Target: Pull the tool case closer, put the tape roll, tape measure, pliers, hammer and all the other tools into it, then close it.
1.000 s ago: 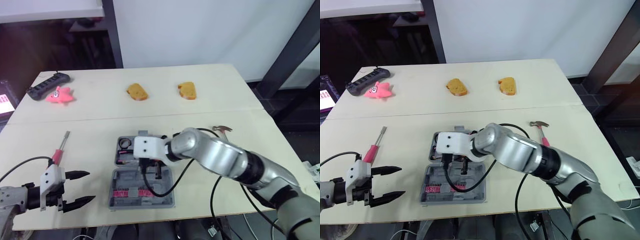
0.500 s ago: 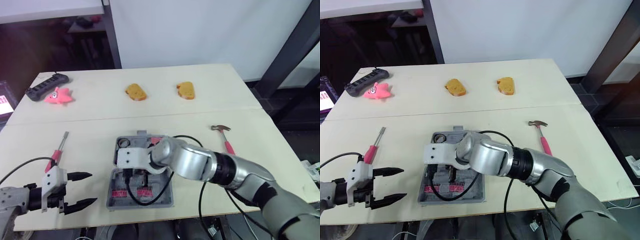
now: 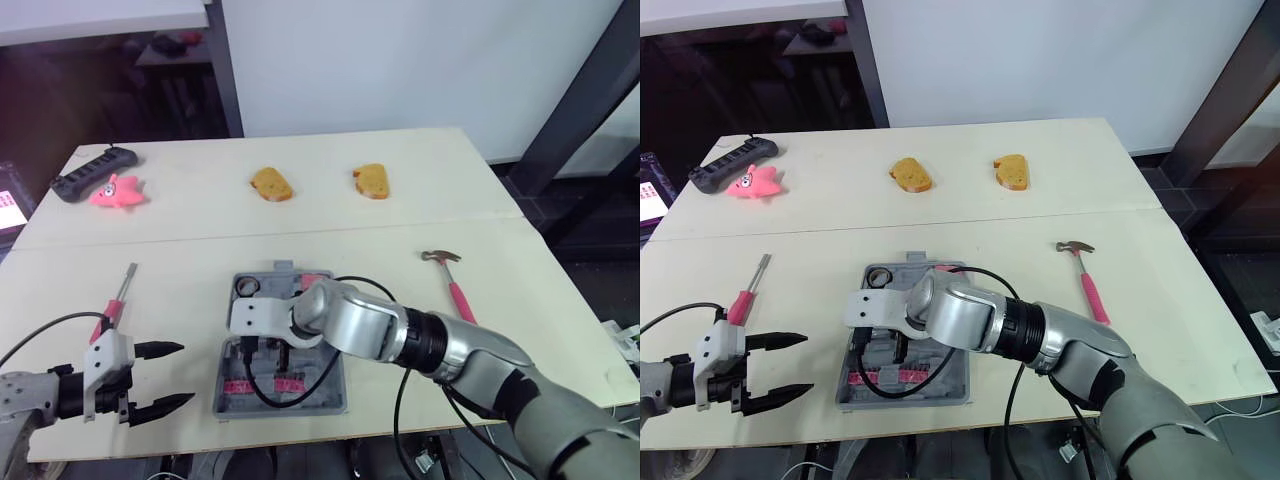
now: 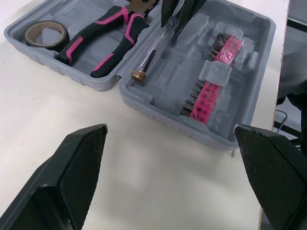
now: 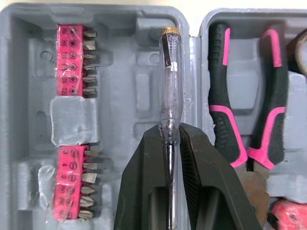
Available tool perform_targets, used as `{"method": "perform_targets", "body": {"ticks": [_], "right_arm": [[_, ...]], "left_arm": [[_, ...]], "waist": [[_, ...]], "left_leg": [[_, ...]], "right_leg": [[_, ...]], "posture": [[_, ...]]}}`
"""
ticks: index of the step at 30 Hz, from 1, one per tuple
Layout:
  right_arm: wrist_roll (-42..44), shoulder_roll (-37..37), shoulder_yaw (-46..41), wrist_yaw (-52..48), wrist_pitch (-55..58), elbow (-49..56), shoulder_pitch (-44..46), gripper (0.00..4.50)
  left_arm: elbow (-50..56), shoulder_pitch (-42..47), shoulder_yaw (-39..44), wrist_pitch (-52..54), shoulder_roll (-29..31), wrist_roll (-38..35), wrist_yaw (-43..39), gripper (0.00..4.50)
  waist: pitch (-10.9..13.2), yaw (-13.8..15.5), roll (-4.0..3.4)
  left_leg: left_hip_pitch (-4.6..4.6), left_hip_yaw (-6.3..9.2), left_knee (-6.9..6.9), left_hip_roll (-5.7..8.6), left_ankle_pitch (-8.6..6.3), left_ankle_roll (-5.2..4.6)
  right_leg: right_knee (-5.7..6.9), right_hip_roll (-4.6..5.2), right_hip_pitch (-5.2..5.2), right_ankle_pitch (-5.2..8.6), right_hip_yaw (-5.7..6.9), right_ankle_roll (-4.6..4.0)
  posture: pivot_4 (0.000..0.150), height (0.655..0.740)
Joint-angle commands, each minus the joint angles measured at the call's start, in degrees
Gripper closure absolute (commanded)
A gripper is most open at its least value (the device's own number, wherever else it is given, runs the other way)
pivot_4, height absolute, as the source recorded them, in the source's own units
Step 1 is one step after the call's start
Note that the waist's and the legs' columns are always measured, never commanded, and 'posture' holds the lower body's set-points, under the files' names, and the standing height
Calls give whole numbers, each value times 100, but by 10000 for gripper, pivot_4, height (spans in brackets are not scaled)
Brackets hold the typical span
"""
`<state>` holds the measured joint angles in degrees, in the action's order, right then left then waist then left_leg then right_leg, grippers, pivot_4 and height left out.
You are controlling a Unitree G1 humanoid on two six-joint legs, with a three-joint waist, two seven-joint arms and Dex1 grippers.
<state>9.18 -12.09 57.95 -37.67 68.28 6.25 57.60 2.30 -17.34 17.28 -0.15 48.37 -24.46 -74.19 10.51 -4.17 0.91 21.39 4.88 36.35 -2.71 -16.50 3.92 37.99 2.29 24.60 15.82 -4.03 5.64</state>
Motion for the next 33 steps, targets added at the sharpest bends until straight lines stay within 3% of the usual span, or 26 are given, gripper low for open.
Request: {"method": "perform_targets", "body": {"ticks": [1, 21, 22, 28, 33], "right_arm": [[-127, 124, 9, -52, -166, -50, 7, 44481], [-704, 292, 30, -191, -808, -598, -401, 44481], [-721, 284, 4, -197, -809, -579, -408, 35441], [-702, 224, -375, -201, -705, -285, -409, 10228], [-668, 38, -765, -255, -506, 165, -375, 10228]], "left_arm": [[149, -72, 202, 31, 50, -109, 34, 0], [258, -90, 287, 180, 35, -129, 119, 0], [269, -85, 283, 195, 31, -133, 126, 0], [298, -67, 279, 255, 23, -146, 121, 0], [317, -68, 269, 276, 16, -143, 125, 0]], "waist": [[0, -1, 0], [-1, -29, 2], [-1, -31, 1], [-2, -7, 4], [-2, 13, 3]], "left_leg": [[0, 0, 0, 0, 0, 0], [-5, 3, -2, -1, 0, 0], [-5, 3, -2, -1, 0, 0], [-5, 4, 1, -1, 0, 0], [1, 5, 1, -1, 1, 1]], "right_leg": [[0, 0, 0, 0, 0, 0], [4, -4, 0, 0, 0, 0], [4, -4, 0, 0, -1, 0], [4, -4, -2, 0, 0, 0], [0, -4, -1, 0, -1, -1]], "posture": [[1500, 7400], [1500, 7400], [1500, 7400], [1500, 7400], [1500, 7400]]}}
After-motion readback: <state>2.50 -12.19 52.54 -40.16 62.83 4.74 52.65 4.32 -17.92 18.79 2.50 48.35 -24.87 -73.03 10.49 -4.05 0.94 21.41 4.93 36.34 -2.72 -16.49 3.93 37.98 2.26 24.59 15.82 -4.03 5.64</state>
